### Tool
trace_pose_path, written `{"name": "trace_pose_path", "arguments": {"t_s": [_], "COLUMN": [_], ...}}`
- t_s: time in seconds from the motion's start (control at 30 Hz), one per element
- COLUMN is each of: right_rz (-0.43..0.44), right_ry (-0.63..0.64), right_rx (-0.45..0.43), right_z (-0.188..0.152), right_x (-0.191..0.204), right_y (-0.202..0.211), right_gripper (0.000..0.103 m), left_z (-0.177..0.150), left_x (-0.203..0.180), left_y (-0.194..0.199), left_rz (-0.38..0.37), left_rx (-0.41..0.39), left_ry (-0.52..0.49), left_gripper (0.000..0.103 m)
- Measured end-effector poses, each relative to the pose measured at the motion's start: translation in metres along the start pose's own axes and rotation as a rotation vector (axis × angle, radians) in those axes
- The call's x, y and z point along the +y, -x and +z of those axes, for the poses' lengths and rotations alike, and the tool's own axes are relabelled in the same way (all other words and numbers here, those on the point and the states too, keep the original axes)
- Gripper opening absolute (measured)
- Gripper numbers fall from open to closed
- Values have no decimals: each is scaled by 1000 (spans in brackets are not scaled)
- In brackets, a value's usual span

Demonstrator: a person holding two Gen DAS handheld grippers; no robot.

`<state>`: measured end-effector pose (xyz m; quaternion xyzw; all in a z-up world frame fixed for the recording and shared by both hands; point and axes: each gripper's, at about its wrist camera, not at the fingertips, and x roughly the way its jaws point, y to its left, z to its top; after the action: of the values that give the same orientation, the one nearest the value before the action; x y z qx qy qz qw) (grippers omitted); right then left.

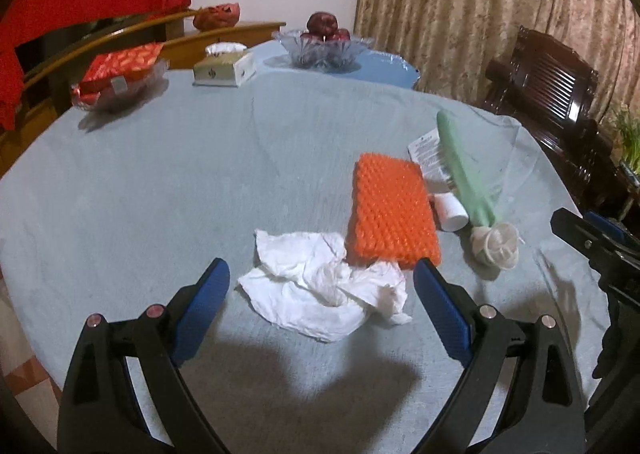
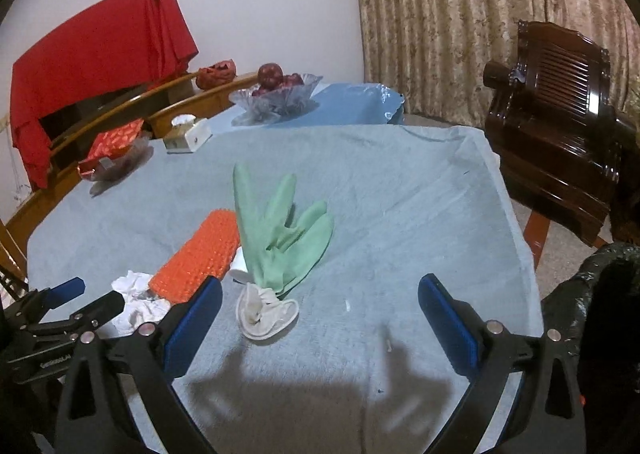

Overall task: Collect trash
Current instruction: 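Move both tools back over the table toward the tissues and glove, then grasp white tissues with left gripper while right gripper grasps green glove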

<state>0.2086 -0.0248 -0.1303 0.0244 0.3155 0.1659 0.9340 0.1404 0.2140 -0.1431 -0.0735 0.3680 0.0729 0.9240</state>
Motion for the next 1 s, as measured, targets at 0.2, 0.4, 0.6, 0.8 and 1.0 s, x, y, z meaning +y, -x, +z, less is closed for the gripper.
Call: {"name": "trace_pose_path", "arguments": {"t_s": [0.2, 0.4, 0.6, 0.8, 1.0], "right_rz": [-11, 10, 36, 34, 29], "right_ry": [-4, -2, 15, 26, 15], "right_rx": [23, 53, 75, 107, 170], "right_z": [0, -1, 0, 5, 8], "right_x": [-2, 1, 14, 25, 24], "right_y": [-13, -25, -37, -59, -78], "right_gripper": [96, 96, 96, 95, 79], "left_z": [-5, -10, -13, -9, -2], "left_x": [-6, -6, -3, 18, 22], "left_y": [-16, -33, -39, -39, -36], "left_rz": [2, -2, 4, 4, 19], "left_rx": [40, 97, 107, 101, 77], "left_ry": [-6, -10, -20, 56, 80], "left_gripper": [90, 82, 53, 17, 14]}}
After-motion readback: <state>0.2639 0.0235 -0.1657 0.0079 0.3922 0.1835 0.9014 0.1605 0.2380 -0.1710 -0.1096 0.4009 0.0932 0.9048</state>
